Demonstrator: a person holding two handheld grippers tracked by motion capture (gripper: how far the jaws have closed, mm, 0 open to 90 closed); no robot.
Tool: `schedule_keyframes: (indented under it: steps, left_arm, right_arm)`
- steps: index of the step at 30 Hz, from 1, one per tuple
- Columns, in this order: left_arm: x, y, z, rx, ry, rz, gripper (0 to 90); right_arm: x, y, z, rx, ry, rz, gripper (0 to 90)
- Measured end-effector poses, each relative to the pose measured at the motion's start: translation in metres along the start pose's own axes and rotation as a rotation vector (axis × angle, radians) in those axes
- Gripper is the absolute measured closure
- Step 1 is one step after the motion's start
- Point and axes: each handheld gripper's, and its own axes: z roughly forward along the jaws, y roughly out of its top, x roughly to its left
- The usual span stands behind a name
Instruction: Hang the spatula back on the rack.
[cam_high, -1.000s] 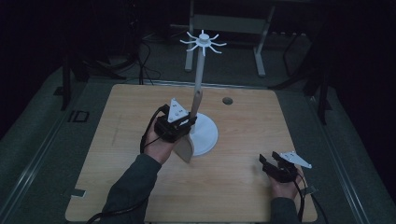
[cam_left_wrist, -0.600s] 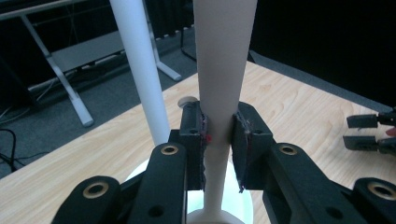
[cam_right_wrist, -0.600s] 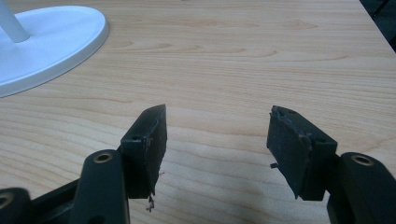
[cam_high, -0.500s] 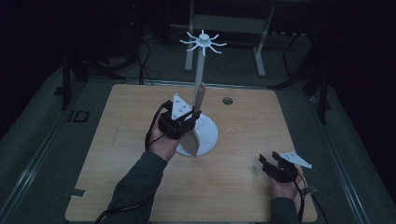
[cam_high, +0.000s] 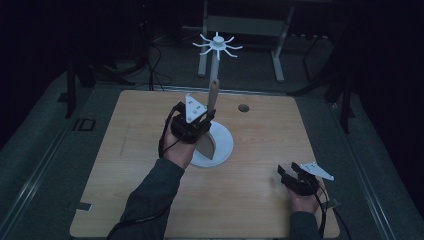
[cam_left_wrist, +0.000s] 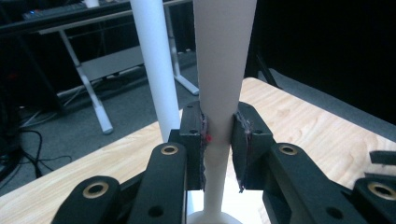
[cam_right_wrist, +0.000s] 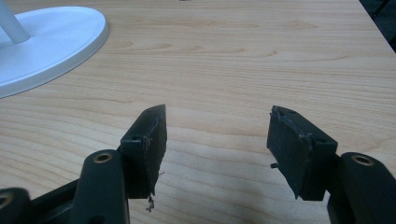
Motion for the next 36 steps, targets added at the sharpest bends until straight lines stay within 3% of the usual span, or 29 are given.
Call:
schedule_keyframes:
  steps: [16, 21, 36]
  left_arm:
    - [-0.009, 0.013, -0.002, -0.030, 0.121, -0.011, 75.8]
    - [-0.011, 0.017, -0.002, -0.038, 0.140, -0.019, 75.7]
    - [-0.022, 0.028, -0.006, -0.051, 0.251, 0.048, 75.7]
  right_arm:
    - [0.000, 0.000, 0.000, 0.001, -0.001, 0.001, 37.0]
    - [0.000, 0.000, 0.000, 0.001, -0.001, 0.001, 37.0]
    - [0.000, 0.000, 0.000, 0.000, 0.002, 0.004, 36.8]
